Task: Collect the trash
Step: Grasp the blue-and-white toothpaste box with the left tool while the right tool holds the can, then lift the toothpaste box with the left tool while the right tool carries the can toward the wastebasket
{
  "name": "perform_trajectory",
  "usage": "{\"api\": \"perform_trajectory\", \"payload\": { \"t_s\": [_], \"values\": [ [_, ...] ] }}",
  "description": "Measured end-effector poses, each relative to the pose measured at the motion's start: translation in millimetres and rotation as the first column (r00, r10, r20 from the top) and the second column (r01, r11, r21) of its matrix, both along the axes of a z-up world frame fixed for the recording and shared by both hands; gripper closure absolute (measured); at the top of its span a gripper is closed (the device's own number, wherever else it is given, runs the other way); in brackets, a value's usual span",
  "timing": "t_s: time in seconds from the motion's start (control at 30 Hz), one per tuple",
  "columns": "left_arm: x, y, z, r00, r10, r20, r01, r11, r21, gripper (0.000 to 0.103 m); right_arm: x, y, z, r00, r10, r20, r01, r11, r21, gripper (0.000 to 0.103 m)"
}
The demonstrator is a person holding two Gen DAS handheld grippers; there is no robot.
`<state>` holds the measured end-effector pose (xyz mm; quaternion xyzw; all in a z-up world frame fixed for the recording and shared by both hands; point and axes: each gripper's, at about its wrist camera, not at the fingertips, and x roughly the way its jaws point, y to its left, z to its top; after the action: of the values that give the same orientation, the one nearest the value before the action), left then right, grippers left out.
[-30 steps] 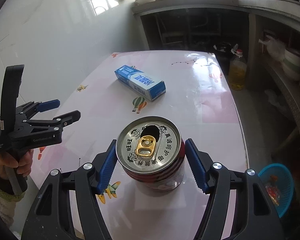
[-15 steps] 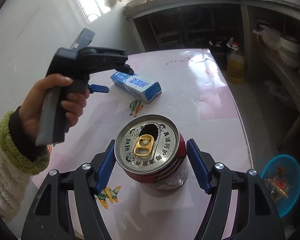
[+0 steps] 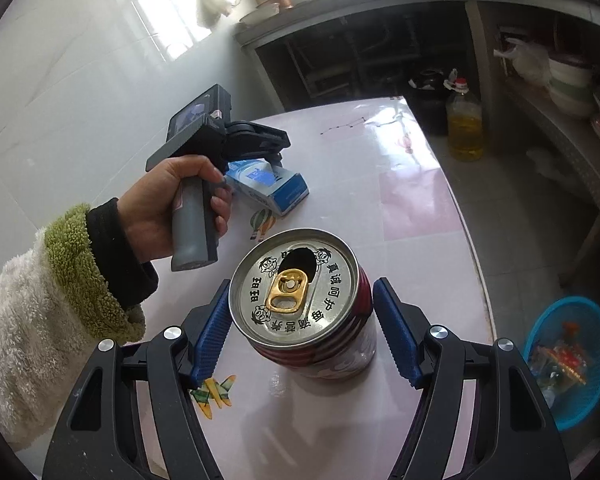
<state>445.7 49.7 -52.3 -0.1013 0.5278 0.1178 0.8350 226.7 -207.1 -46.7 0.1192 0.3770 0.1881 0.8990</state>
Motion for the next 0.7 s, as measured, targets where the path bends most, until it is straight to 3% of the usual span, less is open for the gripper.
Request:
{"api": "perform_trajectory", "payload": {
  "t_s": [0.2,0.37,0.57,0.7],
  "values": [
    [-39,8,4,0.984,-0.181,0.004,0.180,0.982,0.049,0.039,-3,-2,1,1.000,-0.005,-0.001,0.005,1.000,-0.018,0.037],
    [-109,15,5,0.928,-0.373,-0.011,0.373,0.925,0.074,0.051,-8,-5,1,1.000,-0.007,-0.003,0.006,1.000,-0.023,0.038],
    [-211,17,3,0.845,-0.534,-0.017,0.534,0.843,0.060,0.052,-21,-8,2,1.000,-0.009,-0.016,0.008,1.000,-0.028,0.038],
    [-260,15,2,0.830,-0.557,-0.009,0.557,0.830,-0.023,0.054,-36,-3,3,1.000,-0.007,-0.025,0.006,0.999,-0.046,0.038]
  ]
}}
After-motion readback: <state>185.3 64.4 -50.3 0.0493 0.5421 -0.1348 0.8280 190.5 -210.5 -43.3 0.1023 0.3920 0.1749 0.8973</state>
